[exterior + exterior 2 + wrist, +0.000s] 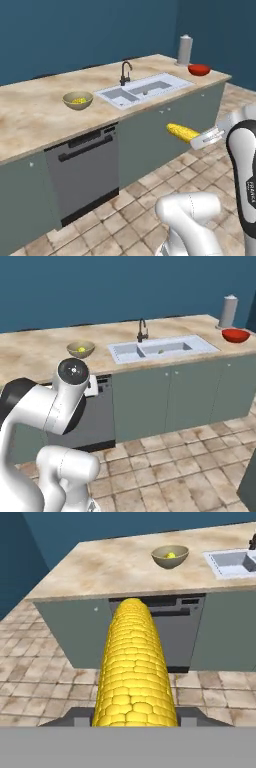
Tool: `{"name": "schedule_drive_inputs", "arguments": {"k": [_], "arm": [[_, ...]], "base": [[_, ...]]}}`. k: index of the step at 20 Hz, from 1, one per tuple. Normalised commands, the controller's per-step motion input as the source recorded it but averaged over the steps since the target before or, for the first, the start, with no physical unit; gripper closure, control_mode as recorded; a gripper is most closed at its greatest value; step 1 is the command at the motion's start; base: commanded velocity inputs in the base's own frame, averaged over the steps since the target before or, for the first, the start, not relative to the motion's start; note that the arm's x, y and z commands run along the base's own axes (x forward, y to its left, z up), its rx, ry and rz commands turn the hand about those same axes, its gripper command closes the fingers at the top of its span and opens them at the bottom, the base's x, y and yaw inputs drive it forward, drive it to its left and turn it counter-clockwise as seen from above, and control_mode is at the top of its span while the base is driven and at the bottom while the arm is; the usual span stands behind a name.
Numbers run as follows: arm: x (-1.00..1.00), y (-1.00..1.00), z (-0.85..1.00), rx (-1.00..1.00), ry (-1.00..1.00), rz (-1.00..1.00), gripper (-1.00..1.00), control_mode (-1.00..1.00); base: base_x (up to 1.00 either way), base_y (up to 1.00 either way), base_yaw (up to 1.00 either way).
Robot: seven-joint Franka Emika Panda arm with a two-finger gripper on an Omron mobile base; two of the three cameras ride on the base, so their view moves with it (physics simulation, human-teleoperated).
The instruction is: Pick the corns from the cabinet and place them in one bowl. Pick the mushroom from the sink and place it in the other bowl.
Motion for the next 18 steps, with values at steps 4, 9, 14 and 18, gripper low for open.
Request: {"name": "schedule_drive_inputs", "arguments": {"k": [4, 9, 14, 18], "arm": [[0.0, 0.0, 0.0, 0.0, 0.0, 0.0, 1.0, 1.0], [0.0, 0.0, 0.0, 0.0, 0.0, 0.0, 1.0, 1.0], [0.0, 0.0, 0.0, 0.0, 0.0, 0.0, 1.0, 1.0], [0.0, 0.0, 0.0, 0.0, 0.0, 0.0, 1.0, 1.0]], "base": [[0.31, -0.01, 0.59], [0.52, -0.06, 0.28], [0.64, -0.15, 0.11], [0.66, -0.19, 0.05]]}}
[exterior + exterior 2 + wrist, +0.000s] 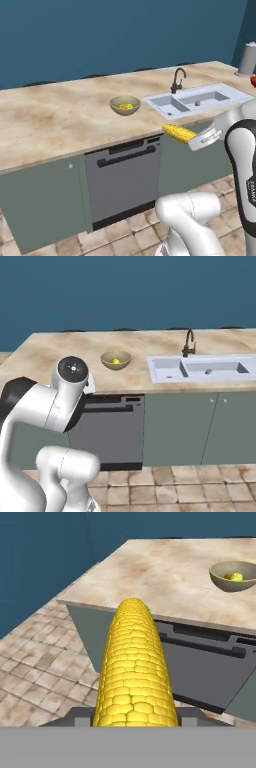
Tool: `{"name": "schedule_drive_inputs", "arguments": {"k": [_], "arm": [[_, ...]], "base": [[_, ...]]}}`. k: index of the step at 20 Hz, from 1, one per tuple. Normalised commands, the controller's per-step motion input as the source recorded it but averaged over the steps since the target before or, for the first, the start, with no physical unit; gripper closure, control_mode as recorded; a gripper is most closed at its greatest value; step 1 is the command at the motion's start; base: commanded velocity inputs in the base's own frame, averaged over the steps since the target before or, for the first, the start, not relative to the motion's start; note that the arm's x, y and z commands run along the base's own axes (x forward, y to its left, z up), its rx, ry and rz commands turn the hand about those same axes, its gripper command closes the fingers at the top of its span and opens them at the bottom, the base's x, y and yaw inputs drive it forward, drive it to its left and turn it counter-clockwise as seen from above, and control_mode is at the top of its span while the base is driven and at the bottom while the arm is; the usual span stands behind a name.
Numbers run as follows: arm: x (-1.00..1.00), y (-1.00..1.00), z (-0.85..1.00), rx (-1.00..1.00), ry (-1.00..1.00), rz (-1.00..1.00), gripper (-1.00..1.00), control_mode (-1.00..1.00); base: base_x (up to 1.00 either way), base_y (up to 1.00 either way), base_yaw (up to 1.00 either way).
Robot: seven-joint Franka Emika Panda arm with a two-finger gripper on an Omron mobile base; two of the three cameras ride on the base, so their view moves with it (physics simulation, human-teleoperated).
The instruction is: Pick the corns from the cabinet and place them in one bowl. Pick the mushroom from the sink and place it in the other bowl.
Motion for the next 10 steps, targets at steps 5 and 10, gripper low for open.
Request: {"name": "schedule_drive_inputs", "arguments": {"k": [5, 10], "arm": [[0.0, 0.0, 0.0, 0.0, 0.0, 0.0, 1.0, 1.0], [0.0, 0.0, 0.0, 0.0, 0.0, 0.0, 1.0, 1.0]], "base": [[0.64, -0.21, 0.1], [0.58, -0.22, 0.16]]}}
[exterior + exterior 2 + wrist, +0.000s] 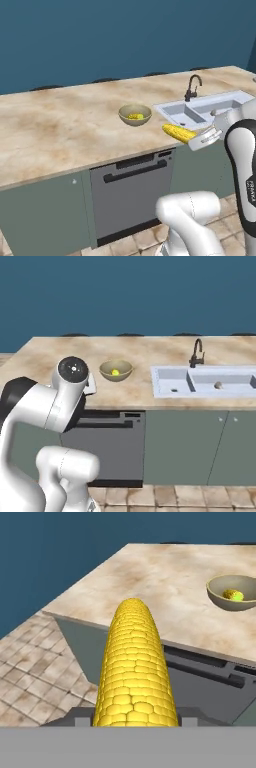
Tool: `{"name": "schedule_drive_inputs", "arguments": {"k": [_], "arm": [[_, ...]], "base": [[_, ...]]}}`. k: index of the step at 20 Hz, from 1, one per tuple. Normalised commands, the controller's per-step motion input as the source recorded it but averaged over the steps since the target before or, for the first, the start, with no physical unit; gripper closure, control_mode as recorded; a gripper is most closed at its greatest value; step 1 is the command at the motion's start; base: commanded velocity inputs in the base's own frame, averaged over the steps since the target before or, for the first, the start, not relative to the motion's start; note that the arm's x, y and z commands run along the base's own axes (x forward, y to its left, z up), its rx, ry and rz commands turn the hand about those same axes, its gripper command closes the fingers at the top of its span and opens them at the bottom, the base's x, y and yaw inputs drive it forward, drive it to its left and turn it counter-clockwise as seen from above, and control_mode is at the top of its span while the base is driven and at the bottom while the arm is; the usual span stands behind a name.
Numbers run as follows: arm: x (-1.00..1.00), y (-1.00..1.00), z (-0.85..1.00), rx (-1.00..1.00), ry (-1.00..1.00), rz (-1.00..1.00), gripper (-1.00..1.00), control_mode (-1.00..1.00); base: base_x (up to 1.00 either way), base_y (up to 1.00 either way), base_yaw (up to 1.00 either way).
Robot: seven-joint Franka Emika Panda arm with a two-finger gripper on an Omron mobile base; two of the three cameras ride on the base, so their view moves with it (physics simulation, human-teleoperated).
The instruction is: Pick the corns from the cabinet and place them in one bowl. Pick the mushroom from the sink and place it in the other bowl.
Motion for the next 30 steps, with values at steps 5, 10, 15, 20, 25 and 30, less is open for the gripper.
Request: {"name": "schedule_drive_inputs", "arguments": {"k": [5, 10, 15, 20, 25, 30], "arm": [[0.0, 0.0, 0.0, 0.0, 0.0, 0.0, 1.0, 1.0], [0.0, 0.0, 0.0, 0.0, 0.0, 0.0, 1.0, 1.0], [0.0, 0.0, 0.0, 0.0, 0.0, 0.0, 1.0, 1.0], [0.0, 0.0, 0.0, 0.0, 0.0, 0.0, 1.0, 1.0], [0.0, 0.0, 0.0, 0.0, 0.0, 0.0, 1.0, 1.0], [0.0, 0.0, 0.0, 0.0, 0.0, 0.0, 1.0, 1.0]], "base": [[0.53, -0.23, 0.18], [0.51, -0.25, 0.16], [0.51, -0.26, 0.14], [0.42, -0.34, 0.08], [0.35, -0.38, 0.05], [0.35, -0.38, 0.06]]}}
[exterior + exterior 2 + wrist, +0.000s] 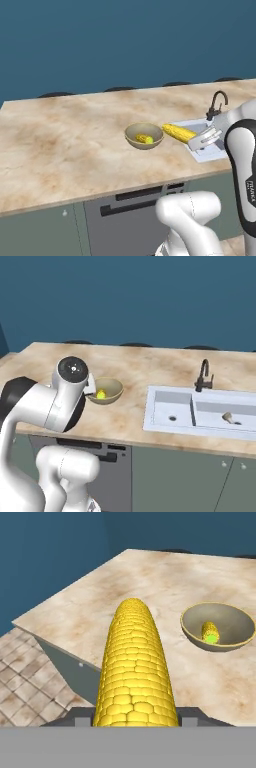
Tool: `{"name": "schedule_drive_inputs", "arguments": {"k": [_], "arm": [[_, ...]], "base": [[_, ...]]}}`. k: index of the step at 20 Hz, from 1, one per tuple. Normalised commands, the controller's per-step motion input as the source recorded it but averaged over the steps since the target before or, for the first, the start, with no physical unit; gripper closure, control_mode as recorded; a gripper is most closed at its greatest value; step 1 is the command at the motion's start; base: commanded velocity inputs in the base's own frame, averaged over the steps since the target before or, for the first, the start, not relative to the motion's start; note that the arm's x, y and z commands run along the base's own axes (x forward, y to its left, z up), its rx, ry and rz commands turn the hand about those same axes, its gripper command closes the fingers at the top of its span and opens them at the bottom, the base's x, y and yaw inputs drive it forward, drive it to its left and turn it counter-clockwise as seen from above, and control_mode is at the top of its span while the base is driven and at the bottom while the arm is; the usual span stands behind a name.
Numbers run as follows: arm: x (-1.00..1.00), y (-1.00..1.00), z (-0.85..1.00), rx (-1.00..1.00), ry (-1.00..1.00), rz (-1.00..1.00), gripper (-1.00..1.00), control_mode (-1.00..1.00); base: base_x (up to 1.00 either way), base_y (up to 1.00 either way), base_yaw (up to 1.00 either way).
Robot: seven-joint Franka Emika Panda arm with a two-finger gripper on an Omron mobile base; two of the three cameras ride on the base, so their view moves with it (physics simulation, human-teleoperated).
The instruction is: Pick the corns from the cabinet and place them in one bowl. Pick the mushroom from the sink and place it in the other bowl.
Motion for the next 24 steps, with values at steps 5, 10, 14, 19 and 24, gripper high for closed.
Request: {"name": "schedule_drive_inputs", "arguments": {"k": [5, 10, 14, 19, 24], "arm": [[0.0, 0.0, 0.0, 0.0, 0.0, 0.0, 1.0, 1.0], [0.0, 0.0, 0.0, 0.0, 0.0, 0.0, 1.0, 1.0], [0.0, 0.0, 0.0, 0.0, 0.0, 0.0, 1.0, 1.0], [0.0, 0.0, 0.0, 0.0, 0.0, 0.0, 1.0, 1.0], [0.0, 0.0, 0.0, 0.0, 0.0, 0.0, 1.0, 1.0]], "base": [[0.41, -0.31, 0.11], [0.41, -0.28, 0.12], [0.25, -0.16, 0.02], [0.05, 0.0, 0.0], [0.0, 0.0, 0.0]]}}
